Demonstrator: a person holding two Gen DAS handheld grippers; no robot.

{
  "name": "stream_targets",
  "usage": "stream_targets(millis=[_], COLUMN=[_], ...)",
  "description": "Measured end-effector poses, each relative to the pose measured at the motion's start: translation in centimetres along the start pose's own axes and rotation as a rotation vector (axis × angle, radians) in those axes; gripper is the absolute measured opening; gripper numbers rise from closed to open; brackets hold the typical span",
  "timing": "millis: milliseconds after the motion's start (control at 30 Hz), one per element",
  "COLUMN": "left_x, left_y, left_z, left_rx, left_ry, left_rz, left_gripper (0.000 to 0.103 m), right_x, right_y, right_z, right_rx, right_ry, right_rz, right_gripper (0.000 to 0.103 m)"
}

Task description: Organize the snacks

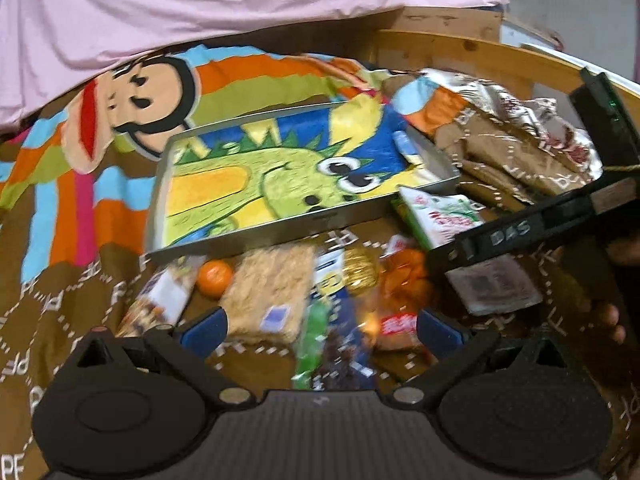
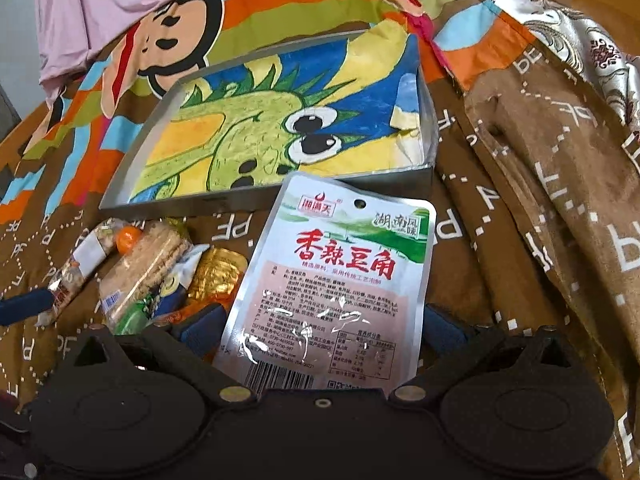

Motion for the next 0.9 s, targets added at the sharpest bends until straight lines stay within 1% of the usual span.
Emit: stream_targets(millis=[67,267,367,400,533,667,733,833,867,900], left_x=[0.8,2.8,3.5,3.7,4.2,4.5,4.7,5.4,5.6,5.9], left_y=[-0.3,-0.7,-0.9,-1.0,-1.4,-2.1,-2.5,-2.6,-2.5,-2.5], left_z=[0.3,1.0,1.3,1.4,2.1,3.4,4.0,4.6,4.9,5.2], left_rx=[-0.003,-0.017,-0.027,-0.033,-0.049,-0.083,-0.095,-0.108,-0.12,-0.131], left_ry=[0.013,0.045,0.061,0.065,0.088,0.126,0.15,0.182,0.182,0.177], left_rz=[0.027,0.084,0.106,0.112,0.115,0.107,0.103,0.133,0.156,0.179], left_gripper=[0.103,0.103,0.103,0.103,0.103,0.103,0.102,0.102,0.101,0.097], right_x=[0.0,0.2,1.0,1.3,3.0,3.4,3.7,4.4,4.5,4.5], right_y=[0.1,0.6,0.9,1.1,1.8,1.8,1.8,1.7,1.7,1.8], right_z=[-0.1,-1.0,-1.9,-2.2,-3.2,-3.3,-3.6,-3.8,-3.8,-3.7], right_rx=[0.0,-0.009,-0.024,-0.027,-0.023,-0.027,-0.02,-0.009,-0.009,-0.012], right_ry=[-0.004,-0.014,-0.035,-0.029,-0.014,-0.037,-0.041,-0.034,-0.034,-0.036], right_rz=[-0.008,-0.02,-0.004,-0.003,-0.001,0.014,0.012,0.015,0.016,0.015], right_gripper=[0.102,0.097,0.093,0.092,0.091,0.09,0.088,0.087,0.087,0.087])
Point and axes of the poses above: each gripper's, at about its wrist camera, not at the fingertips, and z roughly the way its jaws point, x to its right, y to its underside, the point moved 10 cm from there along z, roughly the way its jaws point, and after that the axes turned 10 degrees about -x, right-handed, at the moved point
